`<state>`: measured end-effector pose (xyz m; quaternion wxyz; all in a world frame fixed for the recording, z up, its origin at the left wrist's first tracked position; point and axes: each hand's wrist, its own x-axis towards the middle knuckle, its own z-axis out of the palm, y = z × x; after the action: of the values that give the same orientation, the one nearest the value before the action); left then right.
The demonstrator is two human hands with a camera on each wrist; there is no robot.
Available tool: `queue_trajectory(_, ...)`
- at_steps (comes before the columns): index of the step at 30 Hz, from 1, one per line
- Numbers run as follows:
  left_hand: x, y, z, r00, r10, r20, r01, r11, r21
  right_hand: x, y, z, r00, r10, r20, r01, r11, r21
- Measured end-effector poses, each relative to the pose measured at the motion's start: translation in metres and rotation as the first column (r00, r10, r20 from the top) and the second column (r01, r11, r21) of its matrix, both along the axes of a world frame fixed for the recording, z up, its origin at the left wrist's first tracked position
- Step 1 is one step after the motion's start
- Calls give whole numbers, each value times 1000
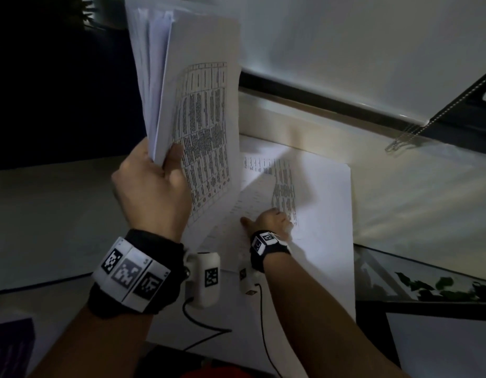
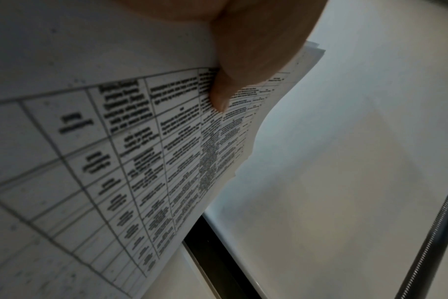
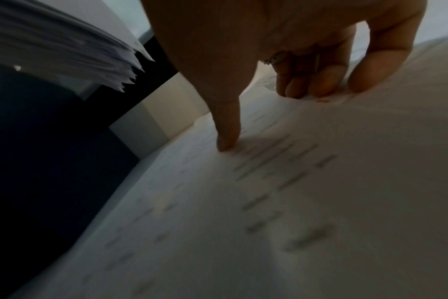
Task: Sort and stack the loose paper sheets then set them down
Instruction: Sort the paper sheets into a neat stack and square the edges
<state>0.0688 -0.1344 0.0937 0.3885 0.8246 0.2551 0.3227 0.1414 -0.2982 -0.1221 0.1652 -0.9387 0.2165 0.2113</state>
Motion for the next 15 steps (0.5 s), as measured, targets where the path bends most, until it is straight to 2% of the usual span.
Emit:
queue_trajectory(3,3,3,-1,1000,3,29,-3,1000,-22,5,7,8,1000,-10,-21,11,999,34)
queue_trajectory(8,6,4,-2,999,-12,37,14,998,-59,14,10,12,987,-160,-14,160,980,117)
queue_trajectory(10,7,3,-3,999,-19,28,21,997,-79,15,14,7,972,-233,-18,231,953,196)
queue_trajectory(15,12,4,-3,998,-21,61,30,990,-140,21,0,4,974,-221,55,198,942,269)
